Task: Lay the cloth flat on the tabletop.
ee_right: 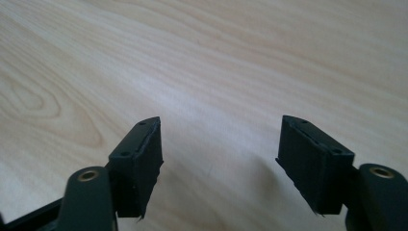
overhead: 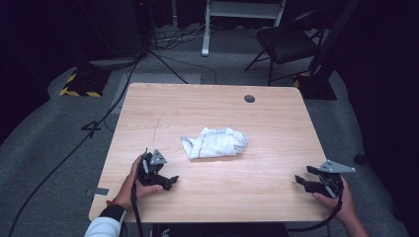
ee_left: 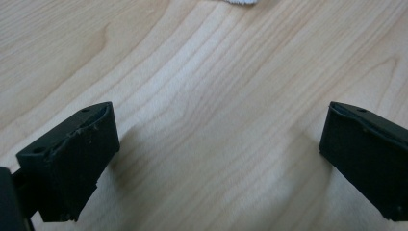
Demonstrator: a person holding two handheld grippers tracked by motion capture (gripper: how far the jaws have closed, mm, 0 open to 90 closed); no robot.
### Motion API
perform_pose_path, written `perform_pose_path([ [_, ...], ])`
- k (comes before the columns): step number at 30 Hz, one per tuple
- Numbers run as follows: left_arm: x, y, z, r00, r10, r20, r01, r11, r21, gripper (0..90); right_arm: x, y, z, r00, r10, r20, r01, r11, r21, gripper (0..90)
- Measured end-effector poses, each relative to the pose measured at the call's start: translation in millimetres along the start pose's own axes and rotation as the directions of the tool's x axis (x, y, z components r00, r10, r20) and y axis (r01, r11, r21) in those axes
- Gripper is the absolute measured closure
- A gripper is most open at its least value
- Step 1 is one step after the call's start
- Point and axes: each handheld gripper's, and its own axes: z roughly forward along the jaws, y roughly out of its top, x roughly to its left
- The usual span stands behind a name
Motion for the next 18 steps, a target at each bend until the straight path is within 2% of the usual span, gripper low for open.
perform_pose_path([
  [2,2.2,4.6,3.8,1.0,0.004,-0.005,-0.004,1.0,0.002,0.4,2.2,12.6,3.0,0.9997,-0.026,-0.006,0.026,1.0,-0.005,35.2],
  [3,3.2,7.6,5.8,1.0,0.001,0.001,-0.001,1.0,0.002,0.9,5.7,29.4,7.4,0.9983,-0.056,-0.017,0.056,0.998,-0.008,36.7],
  [5,3.9,9.0,5.7,1.0,0.008,0.0,-0.008,1.0,-0.005,2.8,7.2,35.2,8.9,0.9974,-0.069,-0.021,0.069,0.998,-0.01,37.1],
  [6,3.5,10.1,6.2,0.9999,0.012,0.009,-0.012,0.9996,-0.026,9.4,10.3,43.1,11.1,0.9965,-0.08,-0.022,0.08,0.997,-0.019,37.7],
  [7,3.3,11.7,7.4,0.9998,0.02,0.01,-0.02,0.9993,-0.032,15.6,18.3,63.6,17.0,0.9937,-0.104,-0.042,0.102,0.994,-0.043,38.5],
  [9,1.6,15.3,10.4,0.9997,0.018,0.016,-0.017,0.9994,-0.029,15.5,27.4,79.7,22.6,0.9891,-0.137,-0.054,0.133,0.989,-0.061,39.3],
  [10,1.3,18.3,12.0,0.9993,0.026,0.027,-0.025,0.9995,-0.021,15.5,27.4,79.7,22.6,0.9891,-0.137,-0.054,0.133,0.989,-0.061,39.3],
  [12,0.6,24.7,15.6,0.9987,0.013,0.05,-0.012,0.9997,-0.022,17.1,39.2,97.7,30.6,0.983,-0.172,-0.064,0.168,0.983,-0.069,40.0],
  [13,0.7,28.1,17.3,0.9973,0.003,0.073,-0.001,0.9997,-0.024,17.9,44.7,106.1,35.0,0.9805,-0.18,-0.08,0.173,0.981,-0.084,40.8],
  [15,-1.7,35.1,19.9,0.9962,0.02,0.084,-0.018,0.9996,-0.024,19.1,61.2,129.1,49.2,0.9738,-0.196,-0.116,0.183,0.977,-0.111,40.8],
  [17,-5.4,46.1,21.9,0.9945,0.012,0.104,-0.006,0.9982,-0.06,19.4,71.5,141.5,58.4,0.969,-0.207,-0.134,0.191,0.974,-0.126,41.7],
  [18,-6.9,50.0,22.4,0.9949,0.021,0.098,-0.015,0.9976,-0.068,20.0,76.2,146.9,62.9,0.9667,-0.22,-0.131,0.203,0.971,-0.129,41.8],
])
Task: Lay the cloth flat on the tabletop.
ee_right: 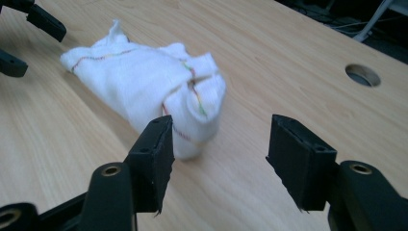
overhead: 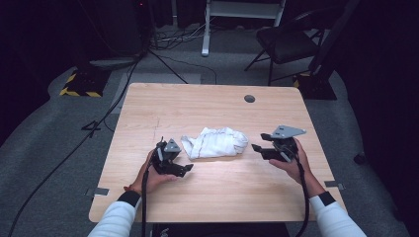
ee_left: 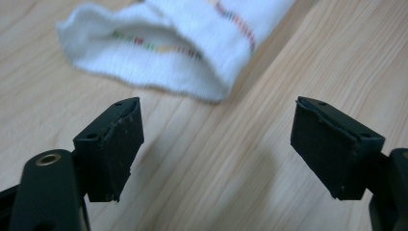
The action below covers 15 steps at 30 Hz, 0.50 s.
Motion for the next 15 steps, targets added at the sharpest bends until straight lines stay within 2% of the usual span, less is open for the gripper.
perform_pose_path([
  [3,-2.8,11.7,4.0,1.0,0.008,0.002,-0.008,0.9998,-0.018,21.8,6.3,12.1,15.3,0.9998,-0.012,-0.015,0.012,1.0,0.001,43.9],
  [6,-4.8,23.0,9.9,0.9998,0.02,0.004,-0.02,0.9994,-0.027,23.5,10.5,17.4,29.9,0.9995,-0.032,0.0,0.032,0.999,0.033,46.6],
  [7,-4.8,23.0,9.9,0.9998,0.02,0.004,-0.02,0.9994,-0.027,23.9,10.5,17.4,29.9,0.9995,-0.032,0.0,0.032,0.999,0.033,46.6],
  [8,-4.7,29.0,13.7,0.9997,0.025,0.005,-0.025,0.9993,-0.029,24.8,11.0,17.3,38.4,0.9992,-0.037,0.015,0.036,0.997,0.061,47.9],
  [10,-4.9,31.4,15.8,0.9996,0.027,0.002,-0.027,0.999,-0.037,26.5,10.0,16.3,41.9,0.999,-0.037,0.024,0.035,0.997,0.076,49.2],
  [12,-5.4,33.4,19.6,0.9992,0.037,-0.013,-0.037,0.9988,-0.031,31.7,5.9,13.0,47.9,0.9996,-0.017,0.023,0.015,0.995,0.101,52.0],
  [13,-5.7,33.9,24.6,0.9988,0.049,0.01,-0.049,0.9988,-0.007,38.9,1.5,8.6,52.0,0.9999,-0.003,0.014,0.001,0.993,0.122,58.8],
  [15,-6.5,33.8,26.4,0.9984,0.053,0.019,-0.053,0.9986,0.003,45.0,-0.9,4.7,53.6,1.0,0.004,0.001,-0.004,0.991,0.132,66.9],
])
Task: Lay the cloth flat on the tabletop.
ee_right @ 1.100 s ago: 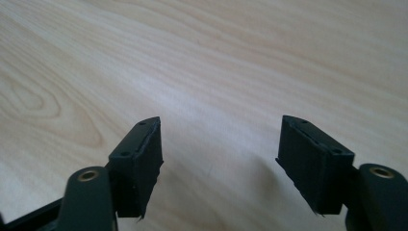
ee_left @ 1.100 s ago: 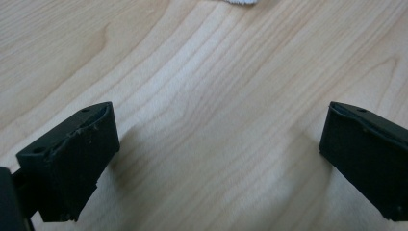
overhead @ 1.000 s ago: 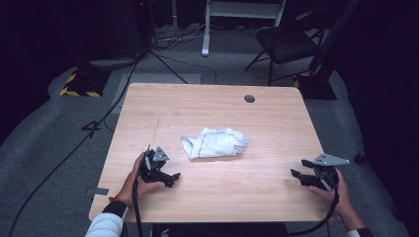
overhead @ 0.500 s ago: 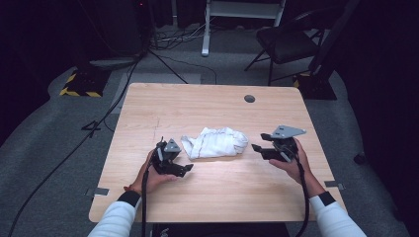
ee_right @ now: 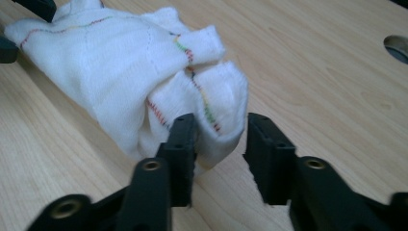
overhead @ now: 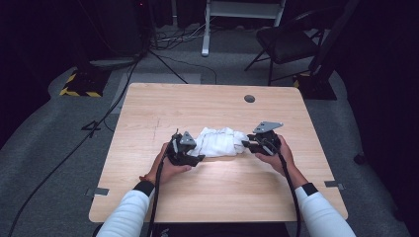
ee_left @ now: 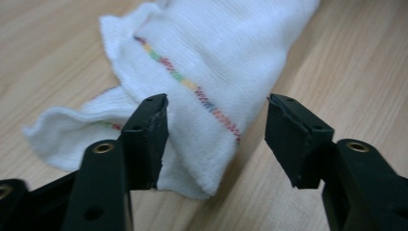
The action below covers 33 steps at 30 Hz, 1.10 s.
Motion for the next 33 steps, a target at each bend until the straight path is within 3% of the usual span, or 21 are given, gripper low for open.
perform_pose_path([
  [1,-2.9,0.3,2.3,0.9991,0.039,0.015,-0.039,0.9988,0.029,52.3,-0.7,-2.6,0.4,0.9999,-0.006,-0.011,0.006,1.0,0.006,71.9],
  [3,-3.8,0.7,1.9,0.9986,0.049,0.019,-0.049,0.9982,0.035,56.6,-0.9,-4.5,0.5,0.9997,-0.014,-0.021,0.014,1.0,0.01,75.5],
  [6,-5.2,1.1,-3.6,0.9973,0.072,0.014,-0.072,0.9972,0.019,70.2,-1.6,-9.9,-2.4,0.9981,-0.025,-0.057,0.025,1.0,0.001,84.0],
  [10,-7.6,2.6,-13.8,0.9965,0.083,0.001,-0.083,0.9962,-0.025,75.9,1.3,-12.7,-5.8,0.9976,-0.042,-0.054,0.042,0.999,-0.001,84.5],
  [12,-10.2,3.1,-21.3,0.9955,0.09,0.027,-0.089,0.9943,-0.06,79.2,4.2,-15.2,-12.1,0.9969,-0.044,-0.065,0.044,0.999,-0.011,84.6],
  [16,-24.4,1.0,-25.8,0.9871,0.134,0.088,-0.129,0.9903,-0.052,83.7,9.7,-21.7,-20.0,0.9943,-0.061,-0.088,0.059,0.998,-0.018,84.7],
  [18,-28.1,0.9,-25.4,0.9877,0.14,0.07,-0.137,0.9896,-0.044,78.5,13.3,-26.1,-23.2,0.9917,-0.081,-0.1,0.079,0.997,-0.017,84.7],
  [21,-26.5,2.3,-23.6,0.9914,0.119,0.055,-0.117,0.9924,-0.041,66.0,17.3,-30.9,-26.9,0.9887,-0.096,-0.116,0.095,0.995,-0.014,84.7],
  [22,-20.8,5.2,-19.3,0.9958,0.087,0.027,-0.086,0.9953,-0.044,59.6,18.1,-32.1,-27.1,0.9876,-0.097,-0.123,0.096,0.995,-0.015,84.7],
  [23,-20.8,5.2,-19.3,0.9958,0.087,0.027,-0.086,0.9953,-0.044,56.7,19.0,-32.9,-27.2,0.9868,-0.098,-0.128,0.098,0.995,-0.012,84.7],
  [24,-13.9,8.0,-14.5,0.9988,0.042,0.025,-0.04,0.9974,-0.06,53.9,20.1,-33.6,-27.0,0.9859,-0.102,-0.132,0.102,0.995,-0.01,84.7],
  [26,-11.4,10.3,-11.3,0.9997,0.024,0.007,-0.024,0.9982,-0.055,41.4,21.5,-34.2,-26.6,0.9851,-0.105,-0.136,0.105,0.994,-0.007,84.7],
  [28,-5.6,15.4,-3.9,0.9996,0.001,-0.028,-0.002,0.9994,-0.035,36.8,26.2,-35.2,-23.8,0.9822,-0.12,-0.144,0.123,0.992,0.008,84.7],
  [31,0.0,18.9,6.2,0.9997,-0.023,-0.01,0.023,0.9991,-0.037,43.7,28.2,-36.0,-21.9,0.9809,-0.125,-0.149,0.129,0.992,0.017,84.5],
  [32,0.3,20.0,9.5,0.9999,-0.006,0.016,0.006,0.9999,-0.015,50.7,29.3,-36.5,-21.0,0.9807,-0.131,-0.145,0.136,0.99,0.024,84.1],
  [33,-4.2,20.7,15.1,0.9972,0.075,0.004,-0.075,0.9968,0.03,57.1,29.0,-36.6,-21.3,0.9811,-0.133,-0.141,0.137,0.99,0.026,83.7],
])
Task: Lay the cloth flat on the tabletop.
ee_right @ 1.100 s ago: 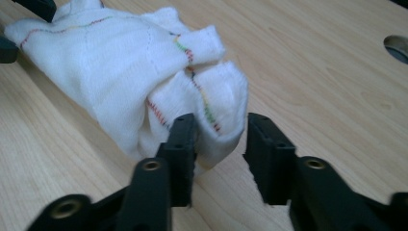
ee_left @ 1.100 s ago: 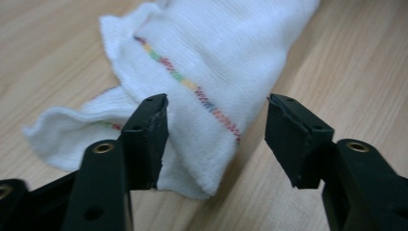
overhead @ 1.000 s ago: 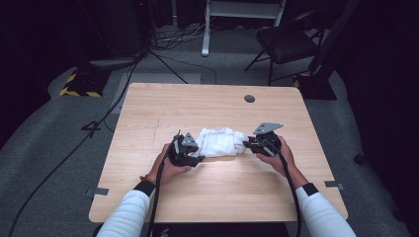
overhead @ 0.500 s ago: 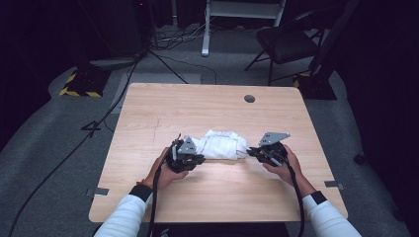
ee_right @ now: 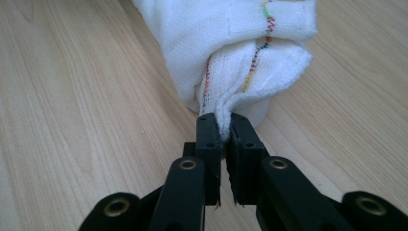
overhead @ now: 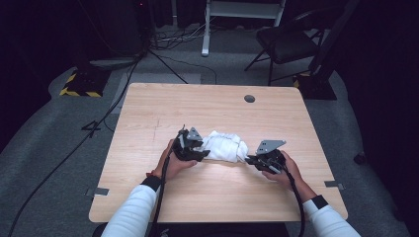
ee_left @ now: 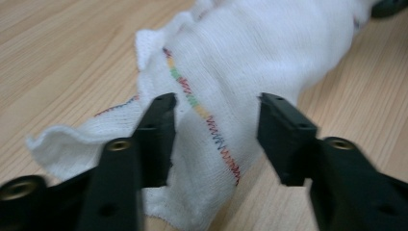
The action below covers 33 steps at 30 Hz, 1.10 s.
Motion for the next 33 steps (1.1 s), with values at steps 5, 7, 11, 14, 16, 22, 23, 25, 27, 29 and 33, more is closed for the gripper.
perform_pose_path([
  [5,-1.3,-1.6,3.2,0.9992,0.016,0.036,-0.016,0.9998,0.013,79.7,-6.9,-4.6,-2.2,0.9993,0.032,0.018,-0.032,0.999,0.004,83.5],
  [7,-1.7,-1.8,-1.9,0.9992,0.02,0.036,-0.019,0.9998,-0.011,84.4,-8.4,-7.9,-3.0,0.9988,0.038,0.03,-0.038,0.999,0.01,83.5],
  [11,-6.6,-1.3,-10.5,0.9986,0.043,0.031,-0.041,0.9982,-0.044,85.7,-10.1,-11.7,-5.1,0.9972,0.056,0.049,-0.056,0.998,0.011,83.5],
  [14,-14.6,0.1,-20.1,0.9958,0.078,0.047,-0.075,0.9944,-0.075,85.9,-10.9,-13.4,-6.3,0.9961,0.063,0.062,-0.064,0.998,0.014,83.6],
  [16,-23.0,0.8,-29.0,0.9912,0.118,0.06,-0.111,0.9881,-0.107,85.8,-13.8,-15.5,-8.0,0.9925,0.084,0.089,-0.084,0.996,0.001,83.7],
  [22,-45.5,-4.0,-35.6,0.9754,0.19,0.113,-0.177,0.9775,-0.116,85.3,-15.9,-18.9,-7.4,0.9902,0.107,0.089,-0.109,0.994,0.014,83.6],
  [23,-45.5,-4.0,-35.6,0.9754,0.19,0.113,-0.177,0.9775,-0.116,85.2,-15.9,-18.9,-7.4,0.9902,0.107,0.089,-0.109,0.994,0.014,83.6],
  [25,-63.5,-11.6,-31.8,0.9628,0.227,0.147,-0.216,0.9725,-0.086,84.5,-15.0,-23.3,-7.7,0.9902,0.107,0.089,-0.11,0.994,0.028,83.0],
  [27,-69.4,-14.5,-29.6,0.9568,0.243,0.16,-0.234,0.9696,-0.071,84.1,-14.9,-25.0,-7.7,0.9898,0.11,0.091,-0.113,0.993,0.032,82.7],
  [29,-81.4,-19.8,-25.1,0.9482,0.266,0.174,-0.265,0.9639,-0.029,83.1,-14.6,-27.6,-7.1,0.9891,0.112,0.096,-0.117,0.992,0.041,81.3],
  [33,-97.1,-28.7,-18.3,0.9311,0.297,0.212,-0.307,0.9516,0.015,81.1,-13.6,-30.4,-5.9,0.9873,0.112,0.112,-0.119,0.991,0.06,77.6],
])
